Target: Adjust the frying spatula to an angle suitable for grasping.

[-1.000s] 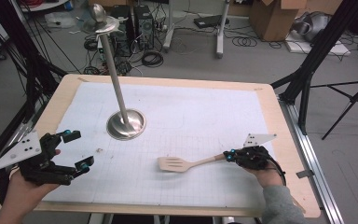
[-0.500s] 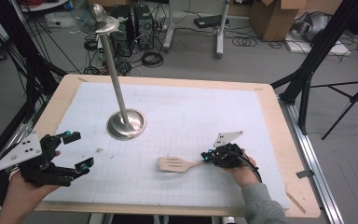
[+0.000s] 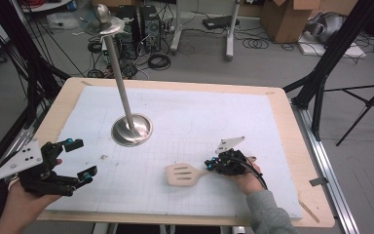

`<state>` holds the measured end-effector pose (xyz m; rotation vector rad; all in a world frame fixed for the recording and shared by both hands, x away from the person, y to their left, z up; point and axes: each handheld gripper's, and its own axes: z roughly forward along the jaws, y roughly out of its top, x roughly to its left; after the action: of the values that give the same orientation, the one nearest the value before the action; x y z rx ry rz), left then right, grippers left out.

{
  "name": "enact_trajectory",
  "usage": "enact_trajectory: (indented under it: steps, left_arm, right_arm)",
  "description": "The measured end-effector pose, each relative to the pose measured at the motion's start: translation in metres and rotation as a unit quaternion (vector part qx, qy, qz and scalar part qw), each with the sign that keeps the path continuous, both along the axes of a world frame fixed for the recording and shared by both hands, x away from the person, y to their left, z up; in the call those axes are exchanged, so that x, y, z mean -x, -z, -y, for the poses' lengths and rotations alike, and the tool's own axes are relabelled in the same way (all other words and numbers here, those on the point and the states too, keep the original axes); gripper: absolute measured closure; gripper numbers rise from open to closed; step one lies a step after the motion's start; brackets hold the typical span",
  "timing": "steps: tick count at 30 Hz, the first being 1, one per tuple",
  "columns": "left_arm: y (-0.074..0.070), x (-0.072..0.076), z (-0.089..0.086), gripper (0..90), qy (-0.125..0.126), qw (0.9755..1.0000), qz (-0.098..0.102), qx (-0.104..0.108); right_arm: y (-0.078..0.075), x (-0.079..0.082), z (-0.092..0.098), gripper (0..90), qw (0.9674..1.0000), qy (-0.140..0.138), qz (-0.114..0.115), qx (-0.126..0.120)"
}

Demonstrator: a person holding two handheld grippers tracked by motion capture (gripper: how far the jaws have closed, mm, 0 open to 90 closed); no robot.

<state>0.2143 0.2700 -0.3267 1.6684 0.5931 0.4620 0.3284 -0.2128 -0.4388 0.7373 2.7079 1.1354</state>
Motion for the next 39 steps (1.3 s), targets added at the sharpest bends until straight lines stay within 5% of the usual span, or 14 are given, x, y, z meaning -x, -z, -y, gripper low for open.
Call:
enact_trajectory:
  steps: [27,32,39]
  left_arm:
    - [0.0,-0.004,0.005,9.1,0.011,0.9999,-0.003,-0.002]
    - [-0.001,-0.007,0.007,9.1,0.015,0.9999,-0.003,0.0]
    - [-0.001,-0.014,0.014,9.1,0.029,0.9996,-0.006,0.0]
  right_arm:
    - [-0.004,0.032,0.025,90.0,0.9995,-0.009,-0.029,-0.006]
    - [-0.012,0.034,0.045,90.0,0.999,0.009,-0.015,-0.041]
    - [-0.015,0.043,0.09,90.0,0.9972,0.05,-0.008,-0.055]
